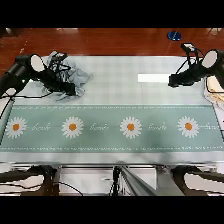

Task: Fold the shirts.

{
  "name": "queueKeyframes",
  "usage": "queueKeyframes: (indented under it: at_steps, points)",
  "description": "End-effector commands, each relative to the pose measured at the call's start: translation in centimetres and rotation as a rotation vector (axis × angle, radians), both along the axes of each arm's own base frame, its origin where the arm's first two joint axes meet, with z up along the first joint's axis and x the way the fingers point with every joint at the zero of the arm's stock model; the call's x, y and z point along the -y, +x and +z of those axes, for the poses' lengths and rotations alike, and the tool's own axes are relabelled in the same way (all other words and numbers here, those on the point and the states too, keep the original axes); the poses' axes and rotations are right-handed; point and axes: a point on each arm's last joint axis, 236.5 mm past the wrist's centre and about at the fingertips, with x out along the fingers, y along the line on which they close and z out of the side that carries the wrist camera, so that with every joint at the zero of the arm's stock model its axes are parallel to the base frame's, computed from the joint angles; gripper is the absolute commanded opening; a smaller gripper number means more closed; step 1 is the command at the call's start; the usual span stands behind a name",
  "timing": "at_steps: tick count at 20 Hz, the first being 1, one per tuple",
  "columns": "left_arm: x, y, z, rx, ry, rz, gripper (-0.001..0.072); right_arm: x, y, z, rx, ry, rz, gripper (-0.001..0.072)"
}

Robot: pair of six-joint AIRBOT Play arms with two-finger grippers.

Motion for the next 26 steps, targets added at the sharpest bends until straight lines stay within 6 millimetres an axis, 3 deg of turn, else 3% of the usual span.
queueKeyframes:
  at_steps: [1,21,26]
  points:
    - [0.02,-0.02,-0.01,0.000,0.000,-0.001,0.0680,-0.02,0.01,0.06,0.001,0.000,0.000,0.0476]
    - [0.18,0.01,0.01,0.001,-0.005,-0.001,0.0680,-0.10,-0.01,0.04,0.000,0.005,-0.001,0.0476]
    - [0.20,-0.92,-0.37,-0.044,-0.005,-0.003,0.0680,-0.05,0.67,0.30,0.030,0.005,-0.009,0.0476]
